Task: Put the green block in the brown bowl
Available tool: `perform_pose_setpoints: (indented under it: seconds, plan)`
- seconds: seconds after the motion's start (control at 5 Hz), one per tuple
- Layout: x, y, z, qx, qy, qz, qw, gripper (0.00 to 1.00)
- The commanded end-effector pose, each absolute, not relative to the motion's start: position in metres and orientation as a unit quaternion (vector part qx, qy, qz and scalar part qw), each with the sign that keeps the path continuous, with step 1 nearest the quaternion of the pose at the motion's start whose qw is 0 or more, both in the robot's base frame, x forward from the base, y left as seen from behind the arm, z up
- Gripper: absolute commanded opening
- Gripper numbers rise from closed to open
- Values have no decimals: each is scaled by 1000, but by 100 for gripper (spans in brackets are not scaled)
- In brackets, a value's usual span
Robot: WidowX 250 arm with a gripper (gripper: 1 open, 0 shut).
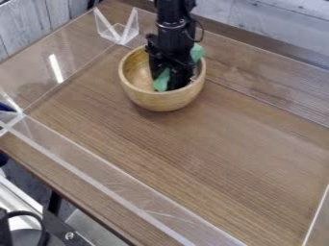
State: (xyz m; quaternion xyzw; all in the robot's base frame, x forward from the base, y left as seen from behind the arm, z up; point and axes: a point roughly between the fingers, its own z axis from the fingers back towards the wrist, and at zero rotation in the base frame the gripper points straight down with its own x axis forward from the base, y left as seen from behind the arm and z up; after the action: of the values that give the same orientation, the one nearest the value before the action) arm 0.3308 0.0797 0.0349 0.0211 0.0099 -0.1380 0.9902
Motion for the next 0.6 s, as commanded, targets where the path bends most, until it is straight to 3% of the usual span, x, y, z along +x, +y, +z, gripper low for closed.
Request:
perform_pose_setpoints:
  seconds: [0.0, 0.4]
  plan:
    - [348, 77, 53, 29, -25, -132, 991, 0]
    - [344, 74, 48, 61, -20, -141, 988, 0]
